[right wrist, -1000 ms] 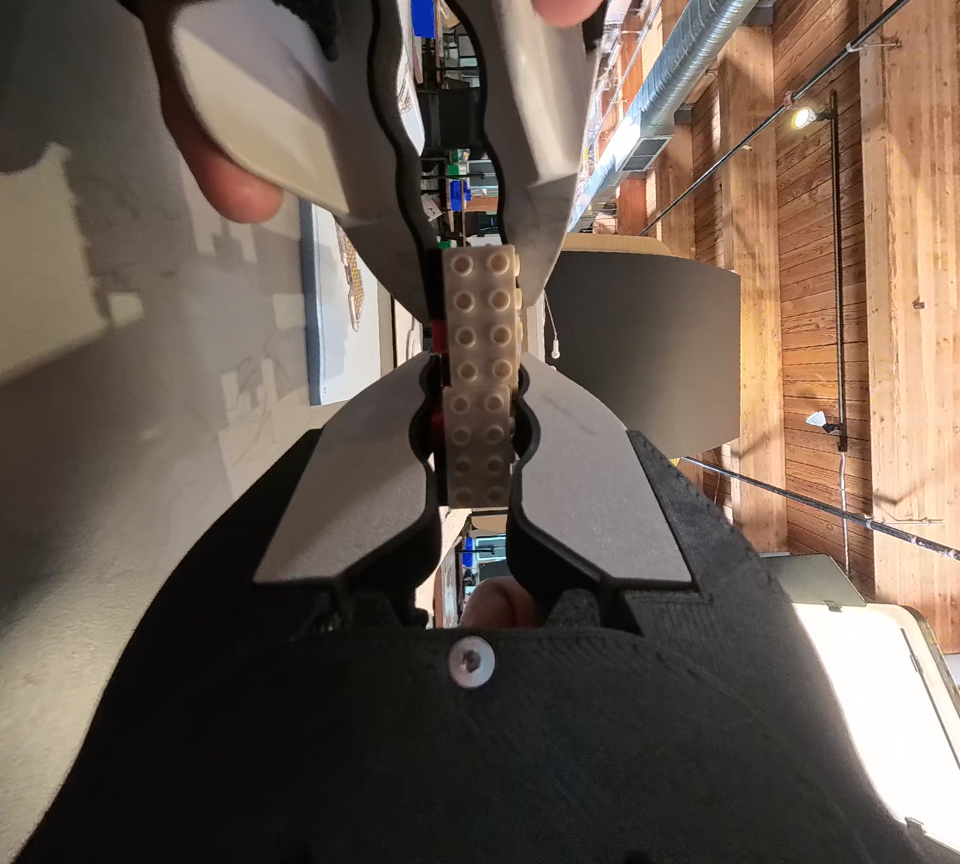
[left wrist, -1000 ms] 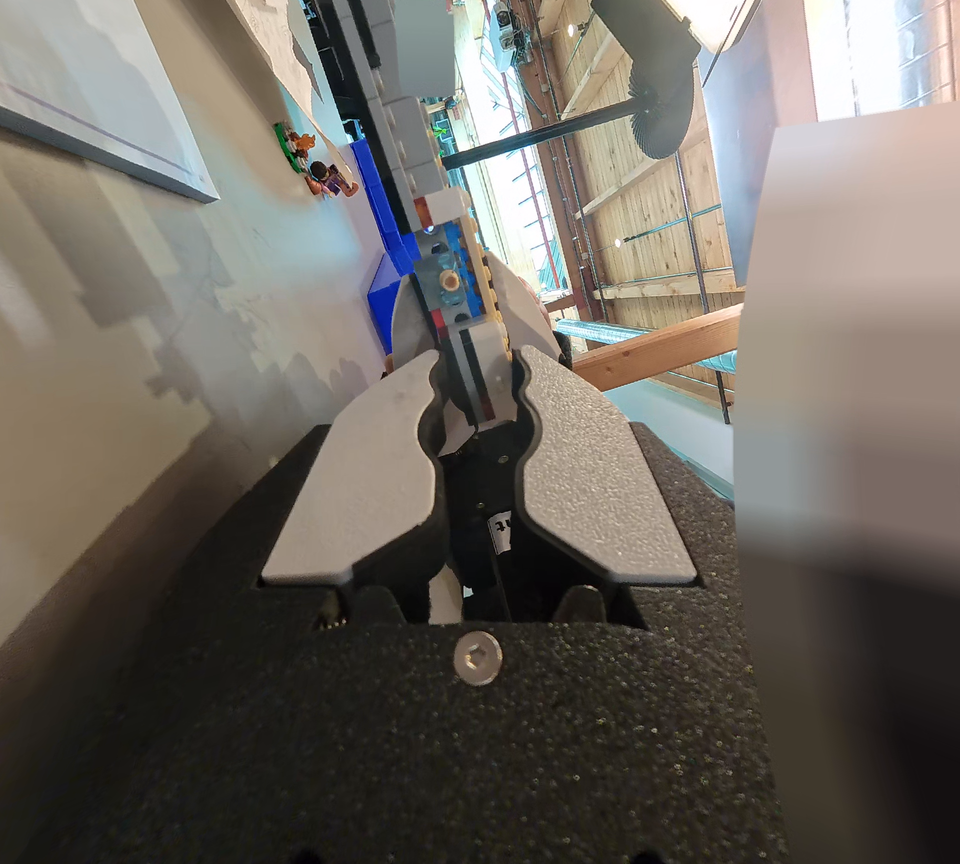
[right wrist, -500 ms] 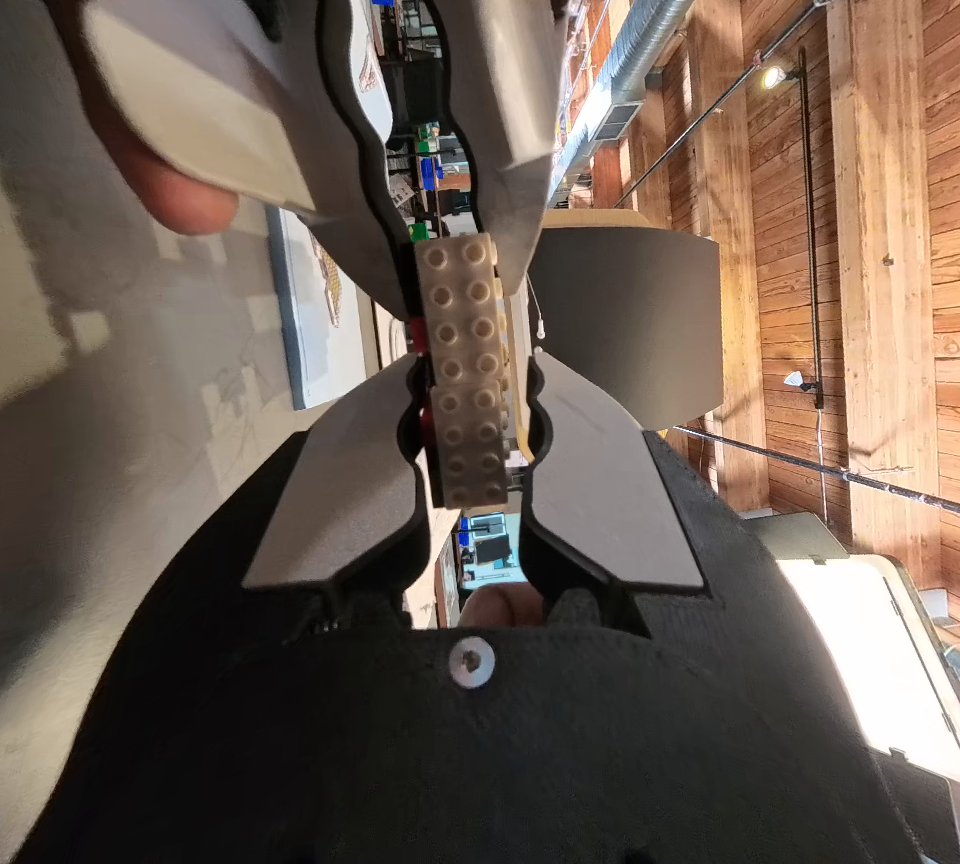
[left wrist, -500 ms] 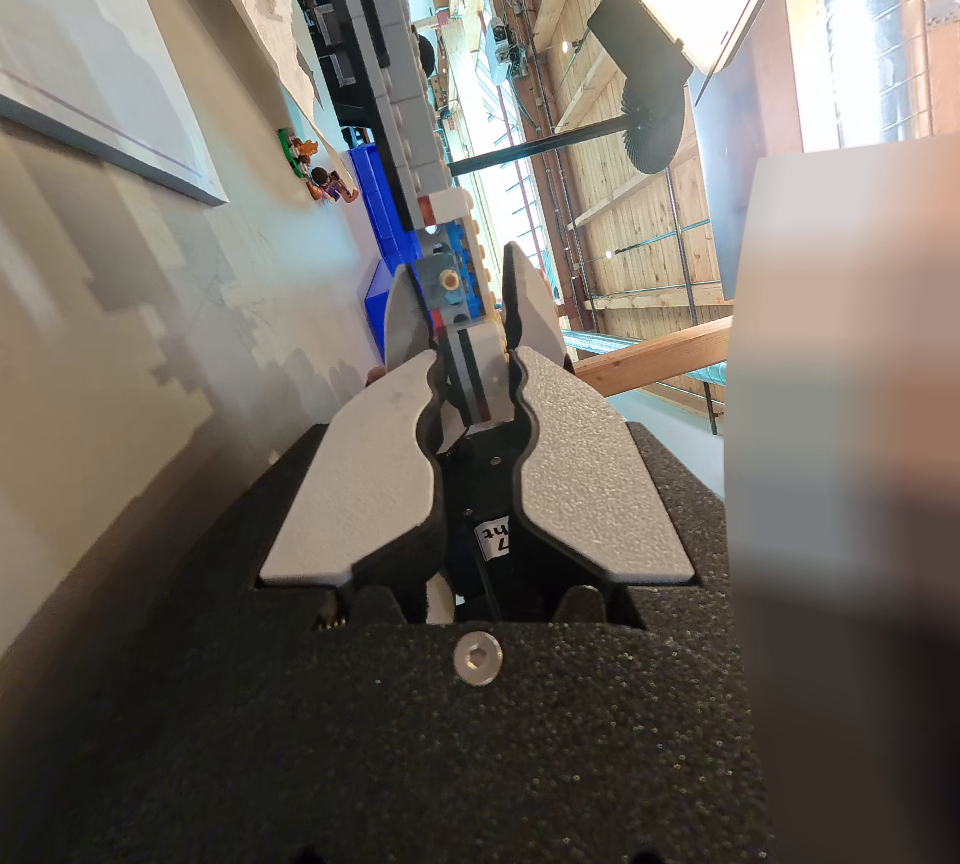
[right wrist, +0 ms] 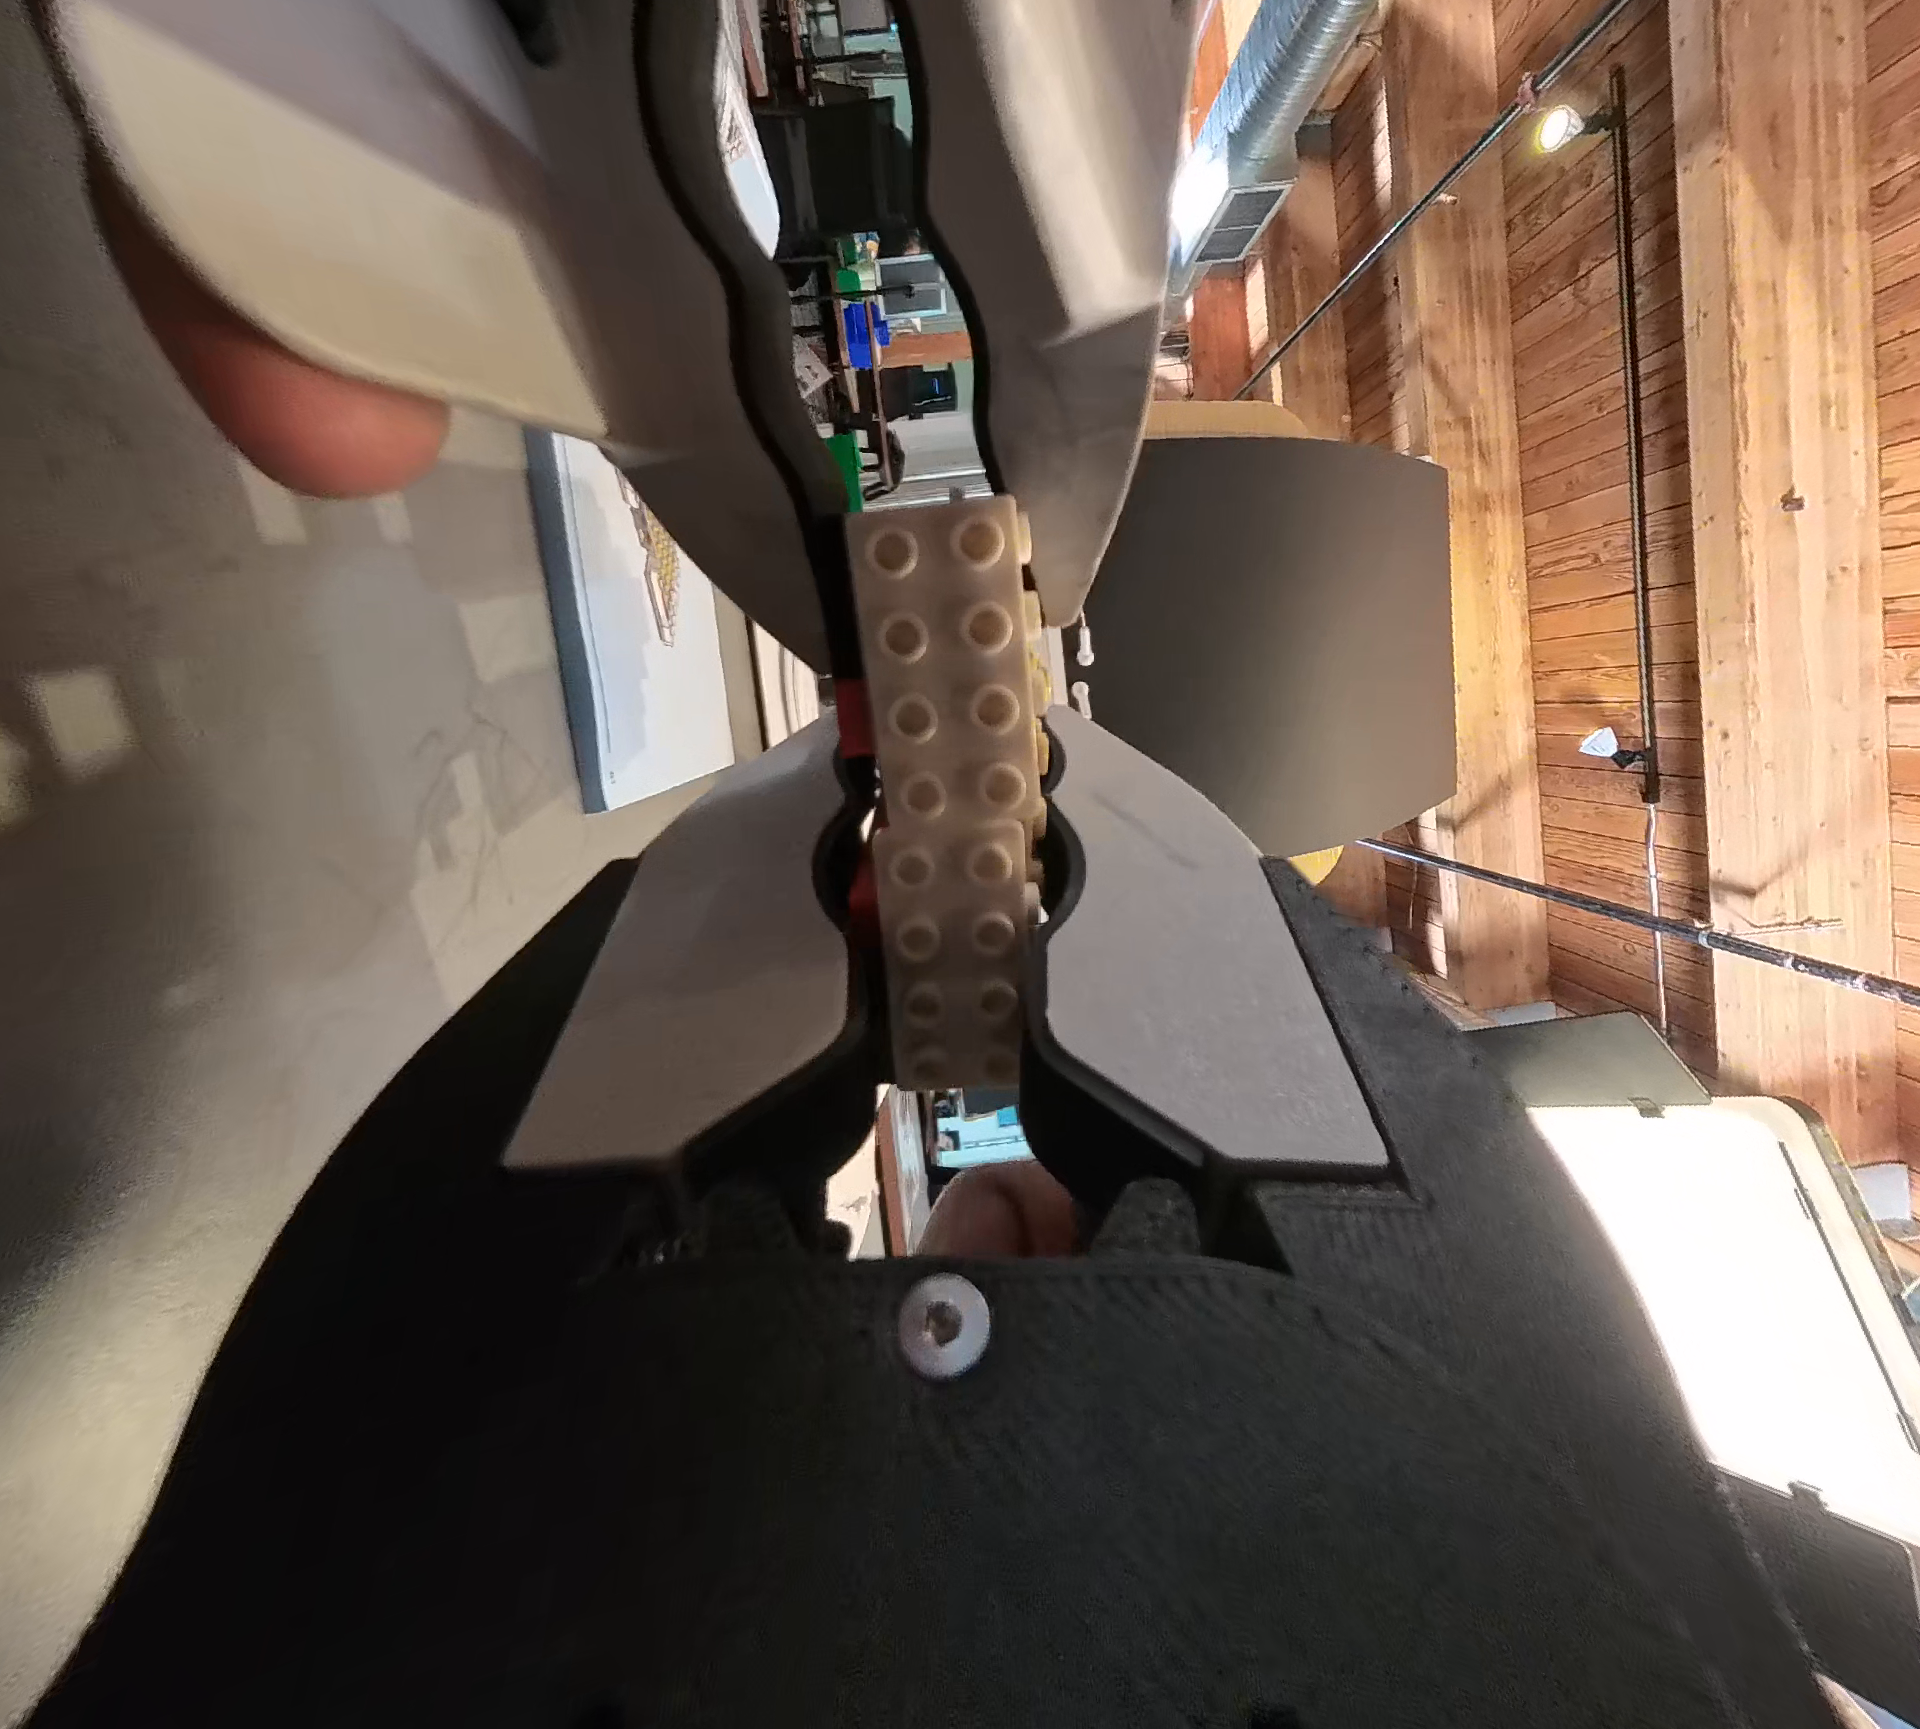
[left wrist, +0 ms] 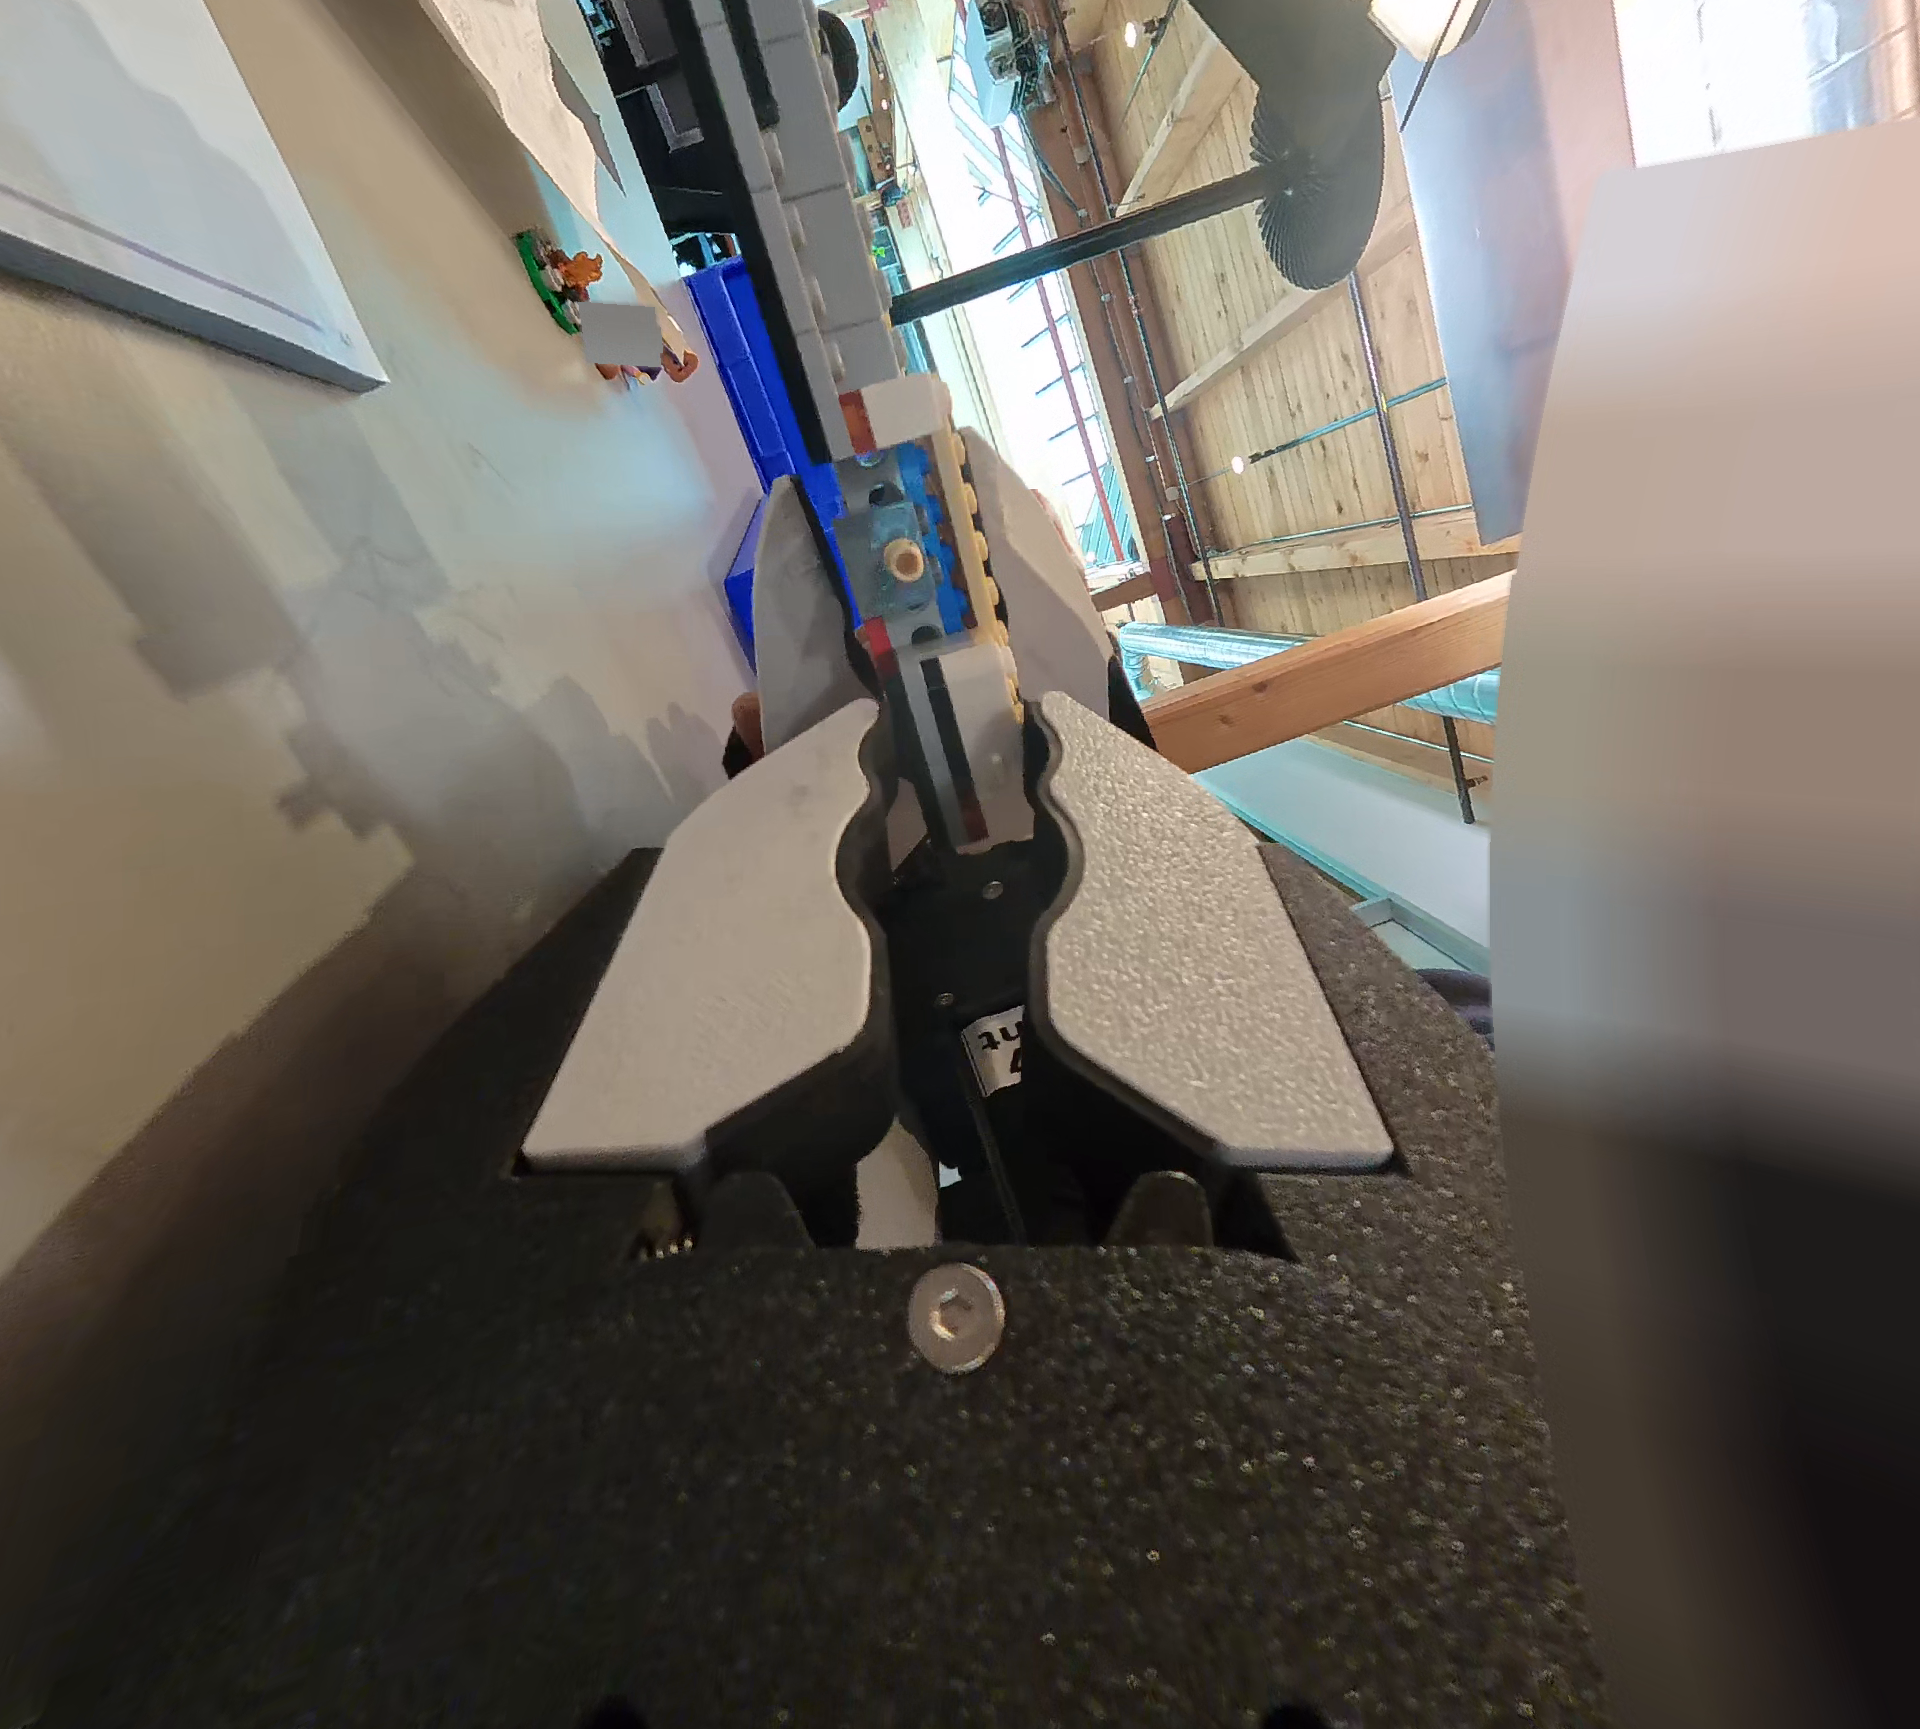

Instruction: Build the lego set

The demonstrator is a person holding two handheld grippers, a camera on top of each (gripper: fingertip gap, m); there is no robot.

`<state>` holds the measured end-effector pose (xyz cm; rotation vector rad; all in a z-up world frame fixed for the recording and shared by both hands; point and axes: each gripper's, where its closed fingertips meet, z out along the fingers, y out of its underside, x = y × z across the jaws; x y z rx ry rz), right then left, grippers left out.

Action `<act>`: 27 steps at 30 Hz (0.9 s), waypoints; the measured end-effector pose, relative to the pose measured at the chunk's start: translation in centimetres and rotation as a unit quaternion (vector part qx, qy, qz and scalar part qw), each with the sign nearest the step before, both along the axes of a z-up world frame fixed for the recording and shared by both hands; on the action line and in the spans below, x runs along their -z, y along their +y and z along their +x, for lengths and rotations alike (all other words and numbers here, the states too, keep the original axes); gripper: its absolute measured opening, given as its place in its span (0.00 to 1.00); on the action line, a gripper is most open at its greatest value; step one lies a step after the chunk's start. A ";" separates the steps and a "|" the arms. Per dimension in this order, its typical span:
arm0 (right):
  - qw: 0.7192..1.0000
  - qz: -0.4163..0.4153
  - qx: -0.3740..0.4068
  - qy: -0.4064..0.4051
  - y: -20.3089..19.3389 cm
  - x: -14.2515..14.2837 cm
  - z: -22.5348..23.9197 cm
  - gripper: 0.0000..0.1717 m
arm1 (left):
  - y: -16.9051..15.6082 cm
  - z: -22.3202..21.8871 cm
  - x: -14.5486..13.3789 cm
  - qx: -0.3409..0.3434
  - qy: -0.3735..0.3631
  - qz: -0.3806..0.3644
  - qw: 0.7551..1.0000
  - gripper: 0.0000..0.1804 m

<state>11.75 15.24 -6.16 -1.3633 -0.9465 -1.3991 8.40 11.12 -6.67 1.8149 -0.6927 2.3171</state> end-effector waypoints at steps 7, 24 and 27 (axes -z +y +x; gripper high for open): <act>1.000 -0.012 -0.002 -0.006 -0.1 0.2 0.1 0.15 | -0.1 0.0 0.1 0.003 0.002 0.000 1.000 0.13; 0.982 -0.053 -0.008 0.181 -1.7 1.0 0.4 0.38 | 2.0 0.0 -0.1 -0.038 -0.008 -0.025 0.999 0.12; 0.943 -0.106 -0.020 0.314 -3.4 2.2 0.6 0.40 | 2.3 -0.1 -0.3 -0.045 -0.015 -0.019 0.999 0.12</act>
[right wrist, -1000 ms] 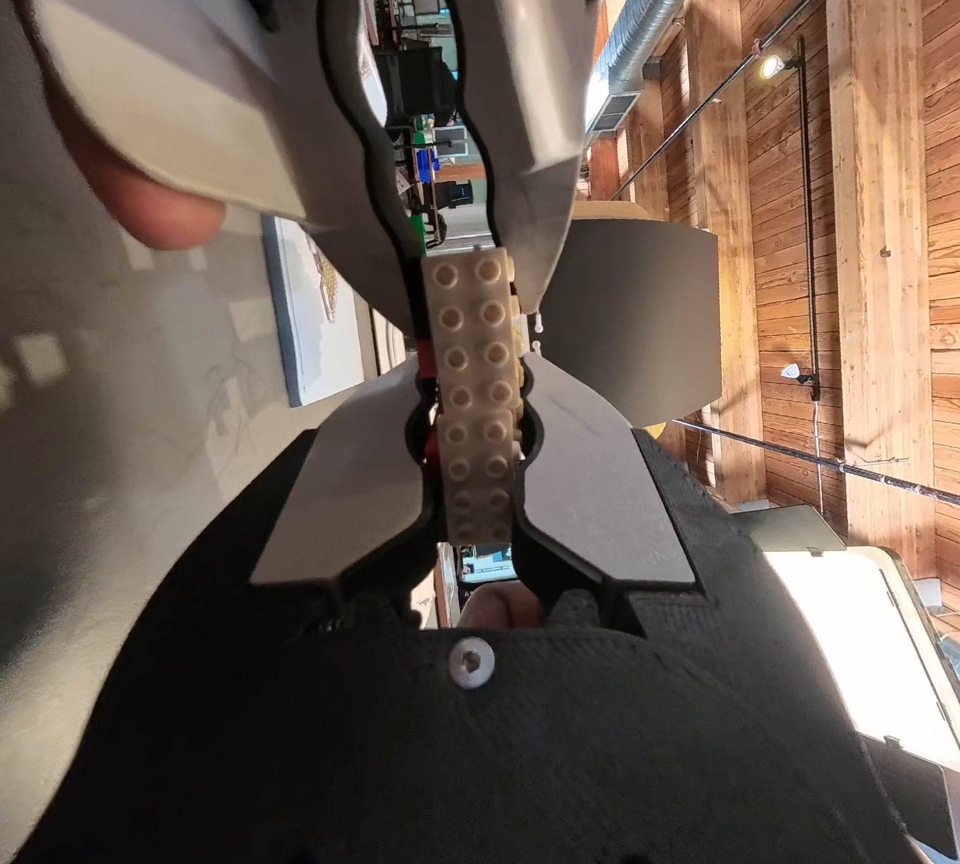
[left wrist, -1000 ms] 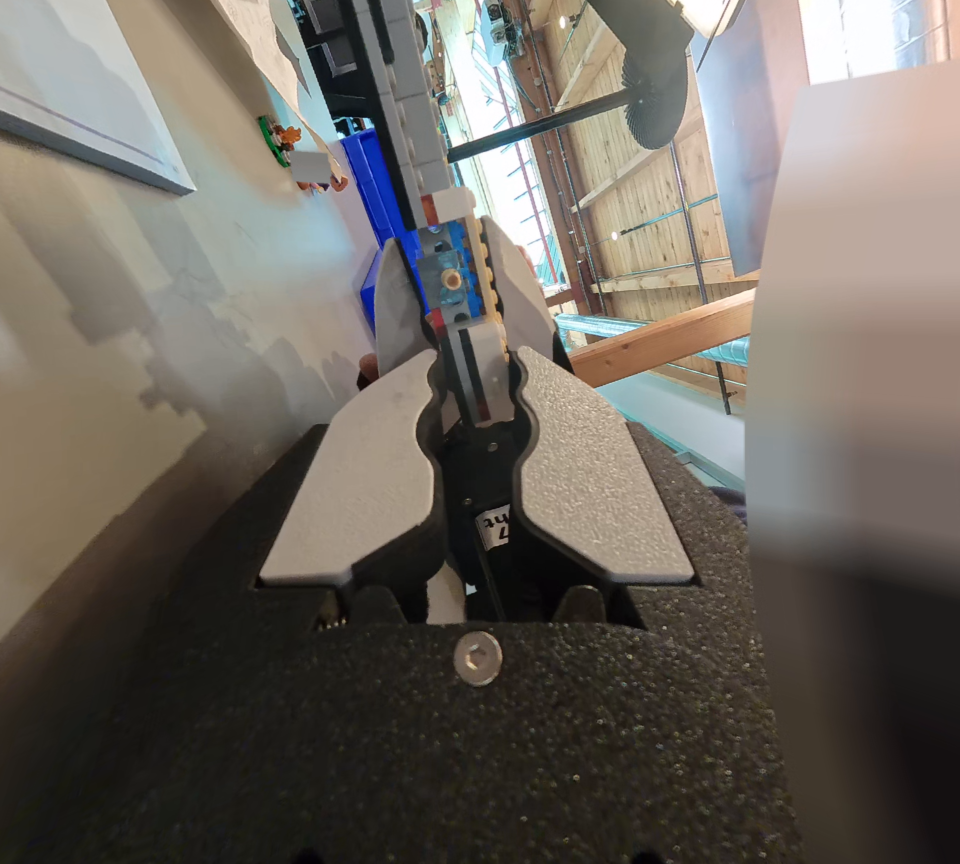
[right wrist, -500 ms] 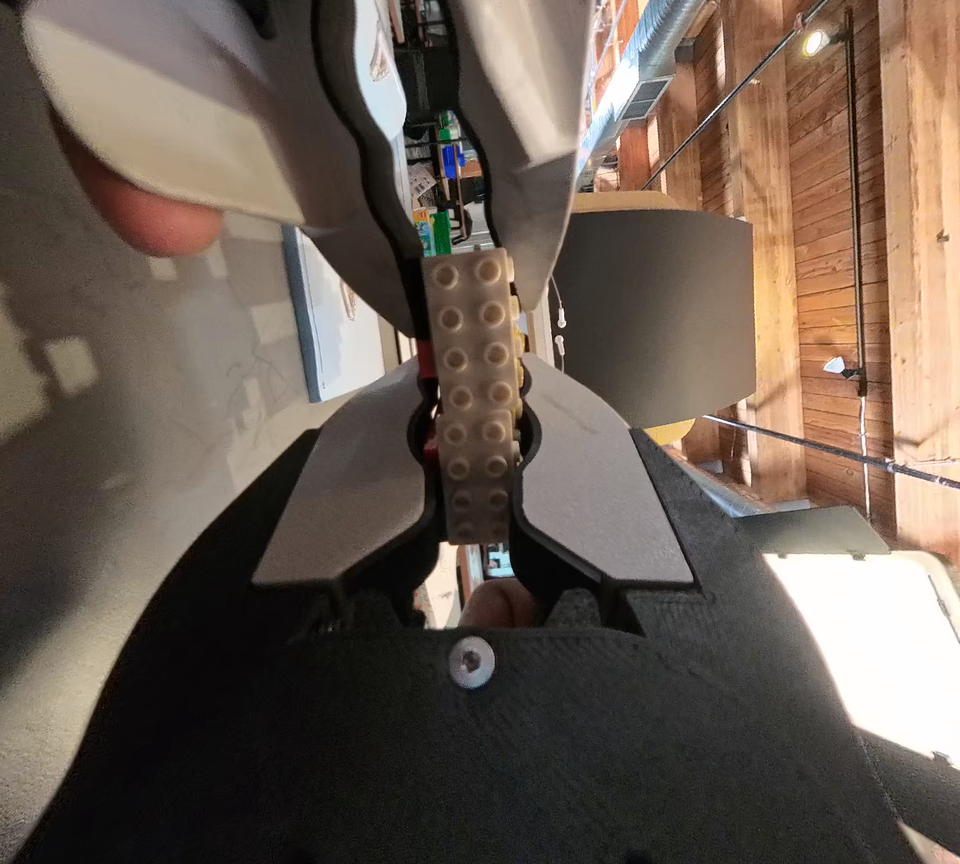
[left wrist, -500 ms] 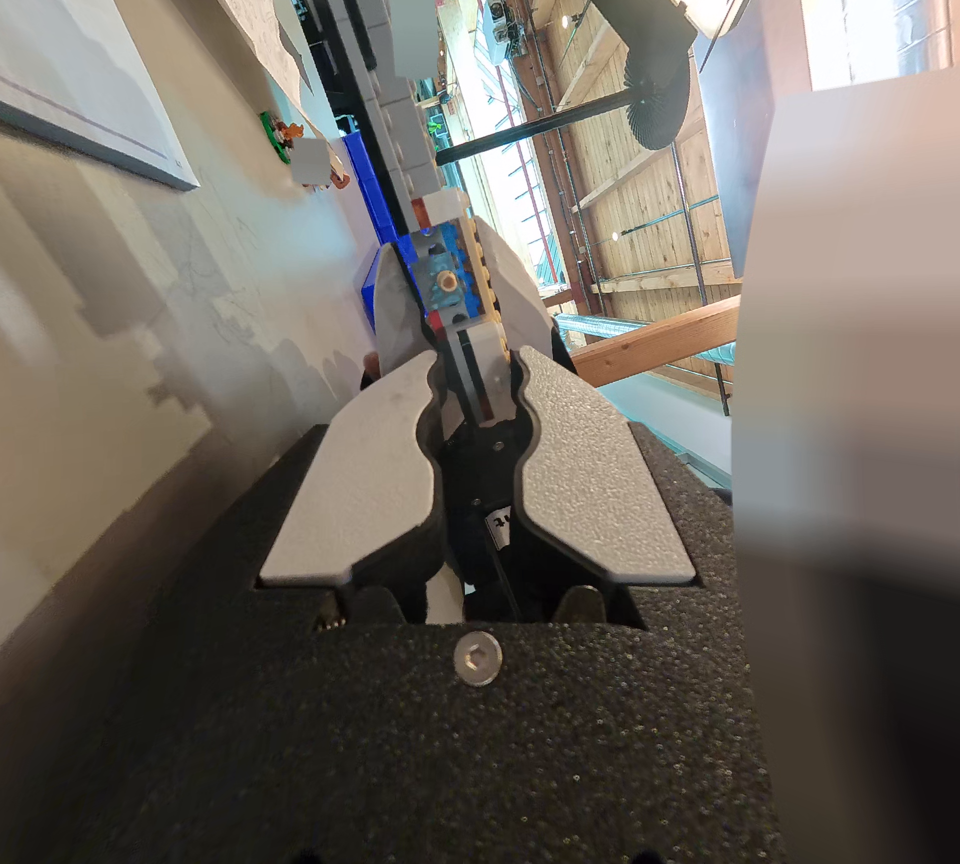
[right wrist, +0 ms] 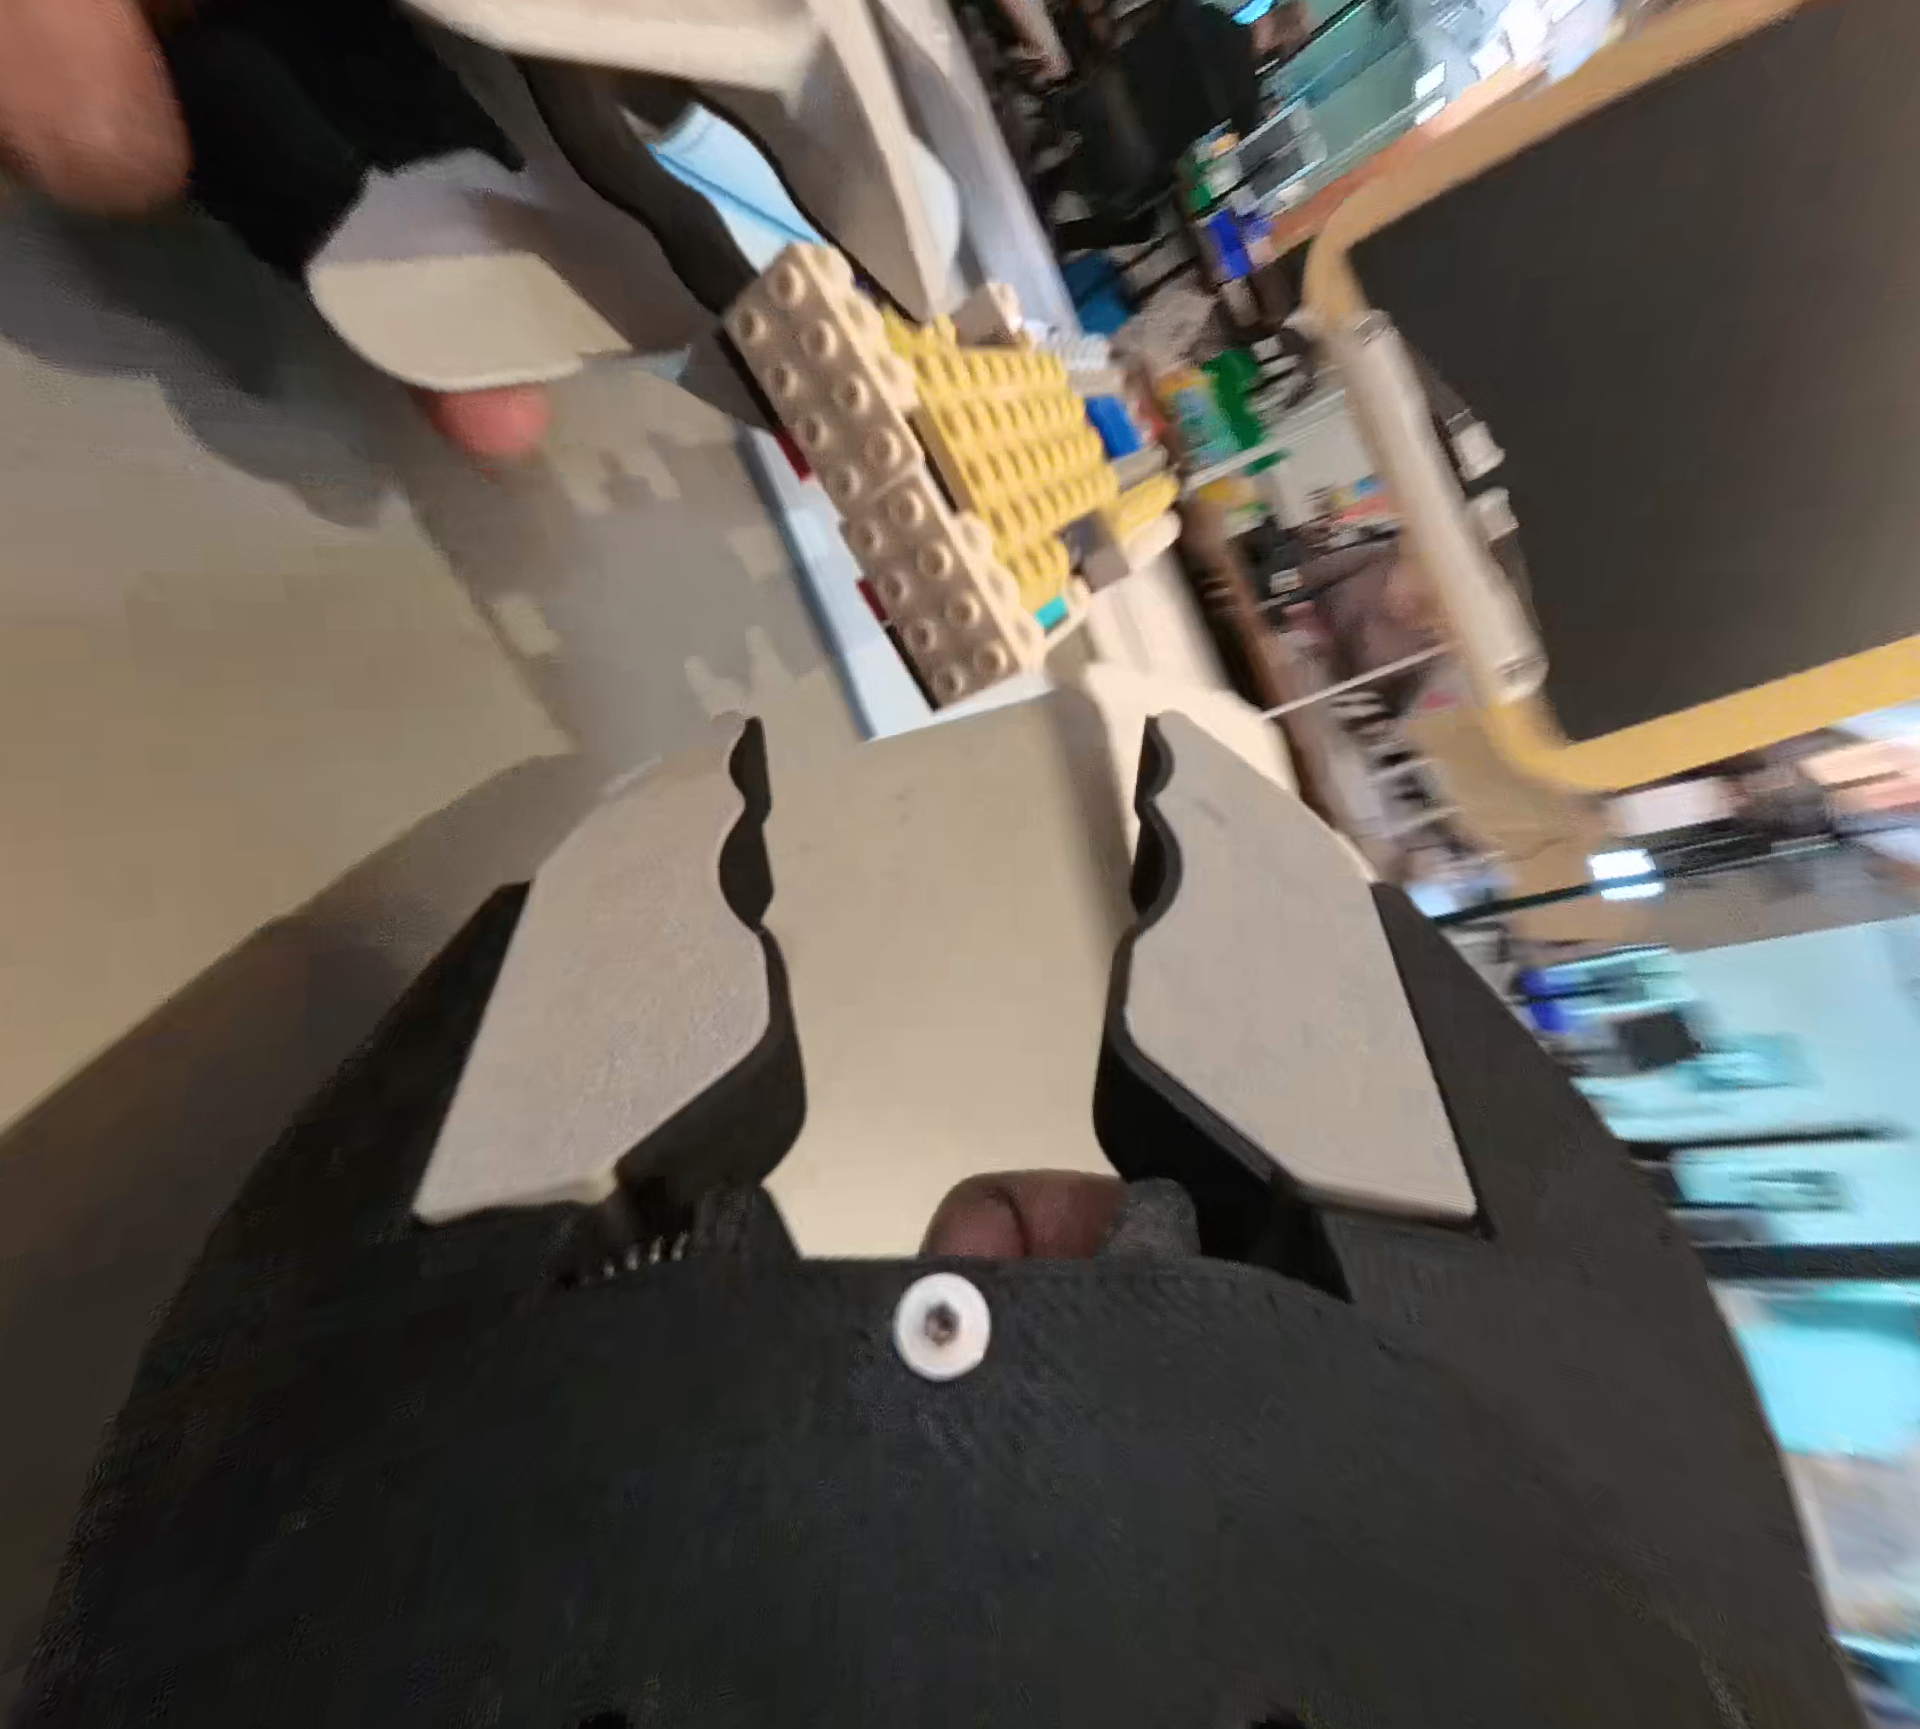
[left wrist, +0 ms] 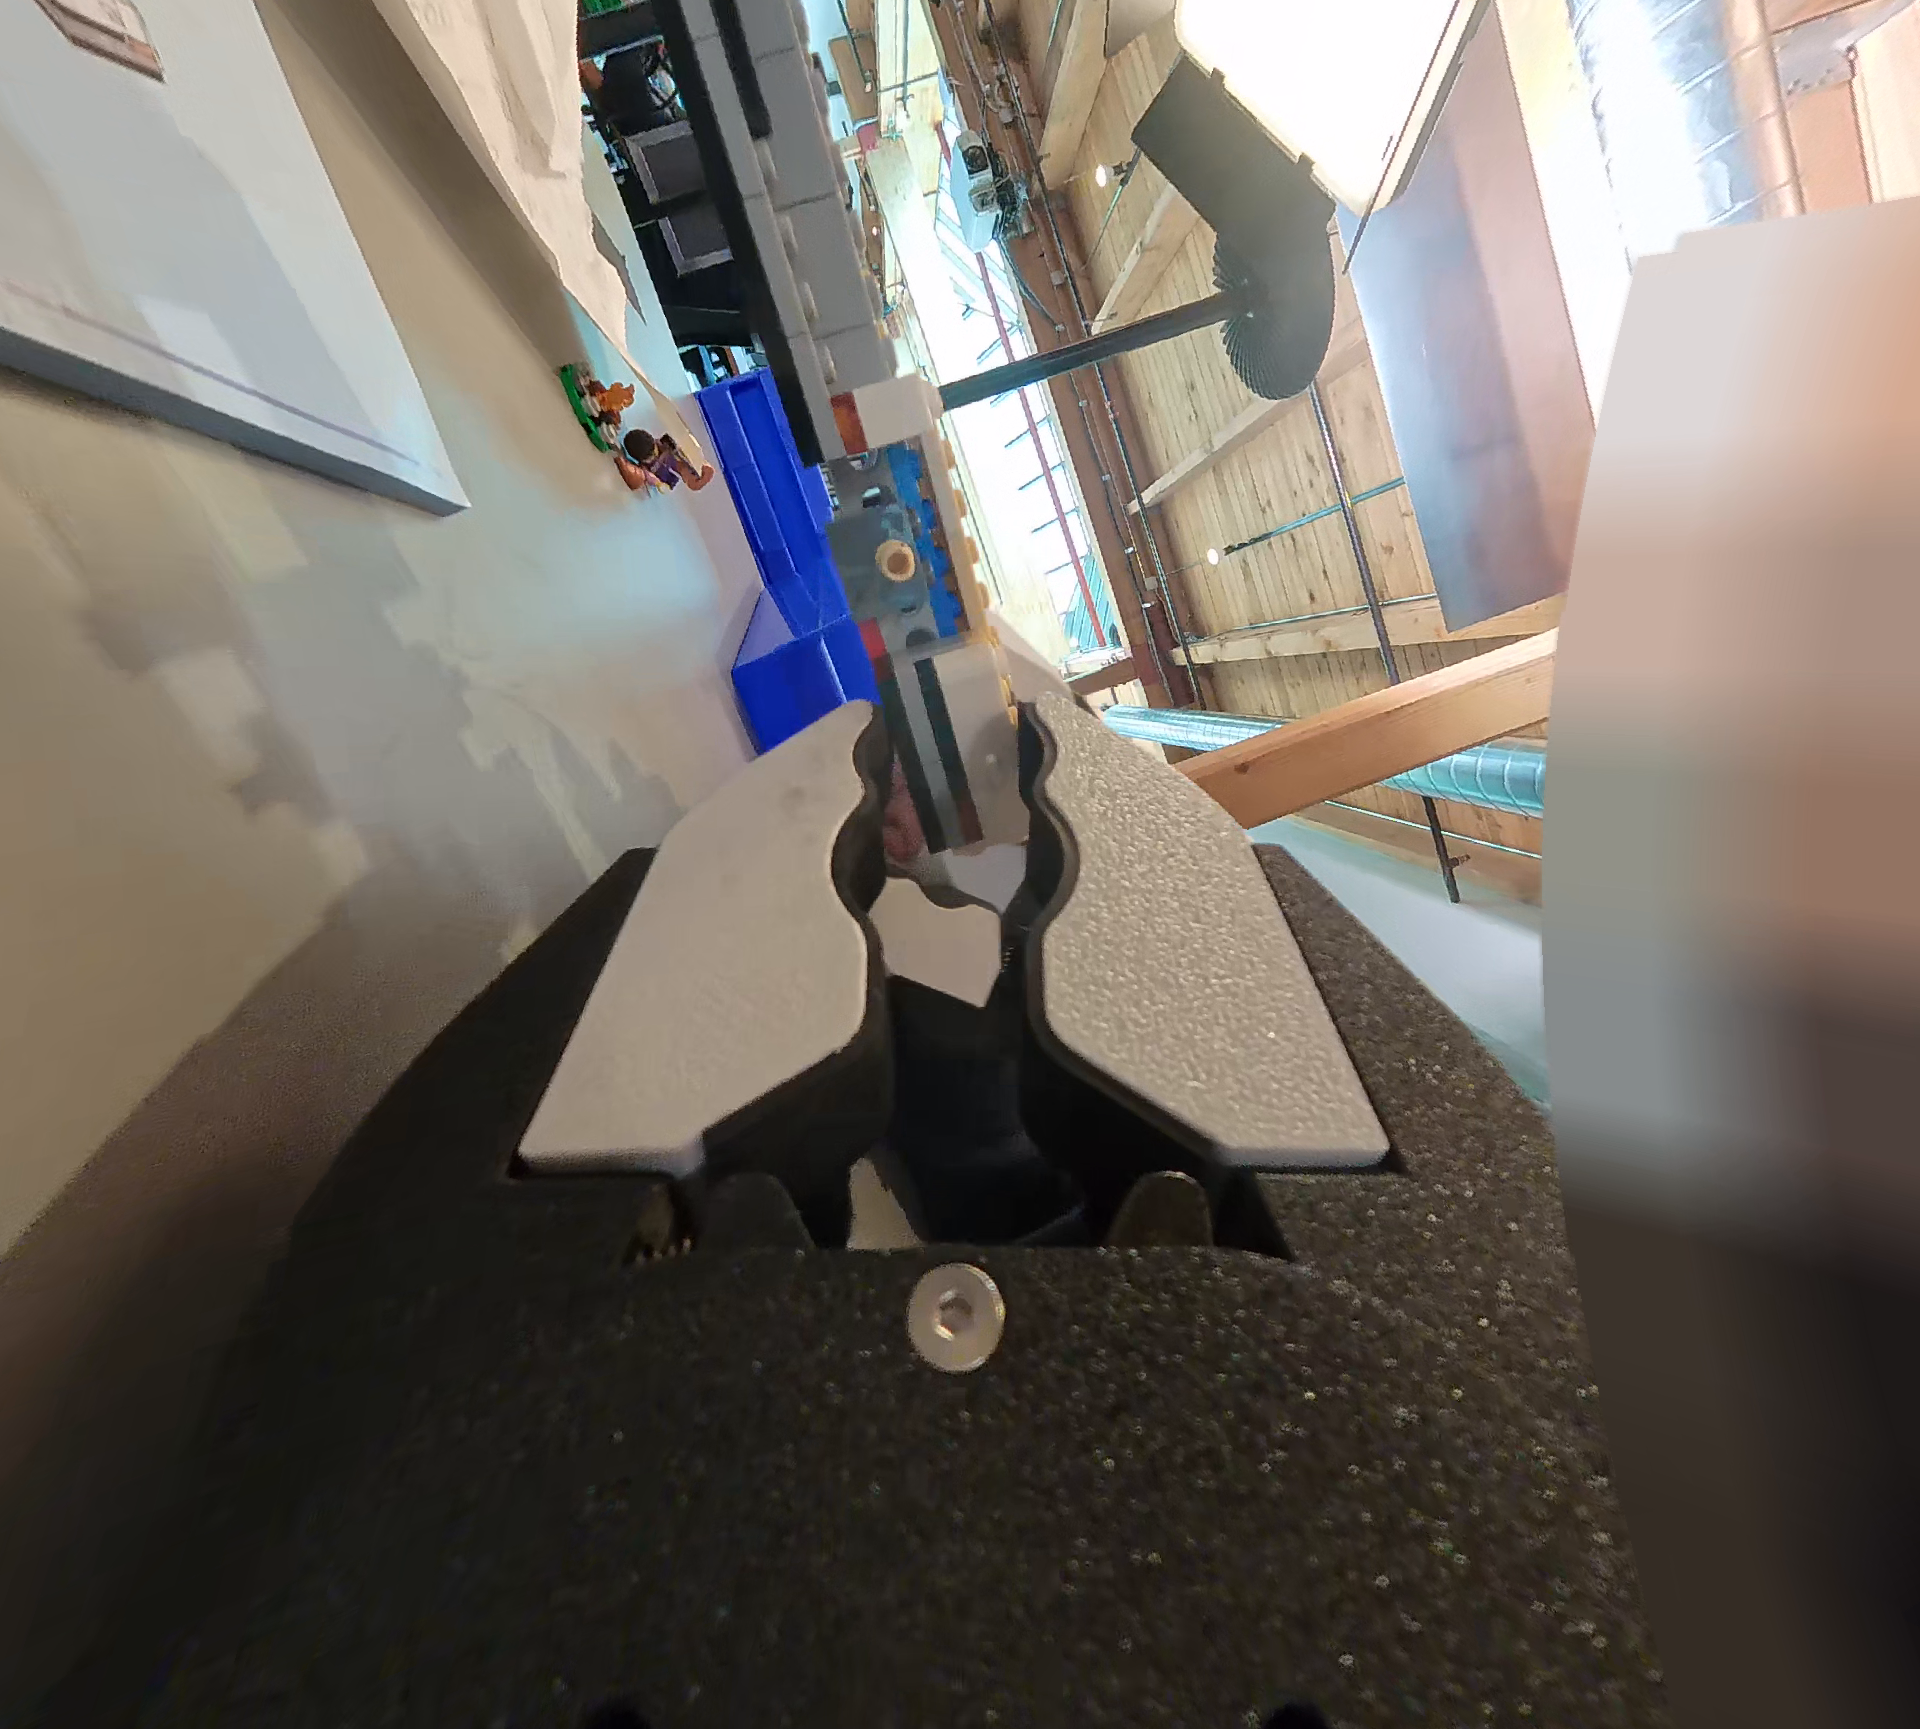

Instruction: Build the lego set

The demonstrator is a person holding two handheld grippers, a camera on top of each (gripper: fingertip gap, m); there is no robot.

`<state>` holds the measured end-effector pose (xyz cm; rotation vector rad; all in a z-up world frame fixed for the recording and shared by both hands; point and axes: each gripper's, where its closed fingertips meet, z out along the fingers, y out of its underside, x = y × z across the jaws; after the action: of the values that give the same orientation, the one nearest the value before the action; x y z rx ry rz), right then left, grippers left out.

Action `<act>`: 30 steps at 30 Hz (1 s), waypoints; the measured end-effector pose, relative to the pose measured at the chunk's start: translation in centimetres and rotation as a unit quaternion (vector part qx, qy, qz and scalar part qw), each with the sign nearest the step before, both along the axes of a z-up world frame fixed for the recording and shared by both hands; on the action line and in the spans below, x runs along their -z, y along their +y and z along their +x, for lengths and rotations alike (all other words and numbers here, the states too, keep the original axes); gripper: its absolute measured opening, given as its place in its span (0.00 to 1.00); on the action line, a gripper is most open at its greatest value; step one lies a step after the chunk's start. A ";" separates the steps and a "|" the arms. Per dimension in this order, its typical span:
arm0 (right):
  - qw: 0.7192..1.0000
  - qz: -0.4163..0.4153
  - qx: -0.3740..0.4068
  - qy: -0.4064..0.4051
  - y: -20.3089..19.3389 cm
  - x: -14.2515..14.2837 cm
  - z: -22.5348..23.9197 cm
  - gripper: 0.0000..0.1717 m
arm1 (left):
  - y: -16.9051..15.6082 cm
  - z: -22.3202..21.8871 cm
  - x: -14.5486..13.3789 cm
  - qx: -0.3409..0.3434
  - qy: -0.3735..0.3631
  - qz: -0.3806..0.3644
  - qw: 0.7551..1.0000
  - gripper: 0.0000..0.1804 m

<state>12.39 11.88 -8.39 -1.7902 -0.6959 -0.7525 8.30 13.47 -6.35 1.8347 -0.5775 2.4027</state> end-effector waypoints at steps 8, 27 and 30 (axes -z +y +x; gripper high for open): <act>0.815 -0.085 -0.085 0.567 -1.6 -2.2 -1.6 0.40 | -0.5 0.0 -0.4 0.002 -0.017 0.025 1.000 0.12; 0.615 -0.122 -0.078 0.775 -1.7 -2.5 -2.3 0.20 | -3.2 0.0 -1.2 0.045 -0.044 0.105 0.993 0.12; 0.614 -0.122 -0.085 0.775 -1.8 -2.5 -2.3 0.19 | -3.3 -0.1 -1.2 0.045 -0.043 0.112 0.992 0.12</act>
<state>10.06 10.06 -5.90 -1.8034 0.2916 1.1341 8.23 10.15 -5.16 1.7441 -0.9529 2.4551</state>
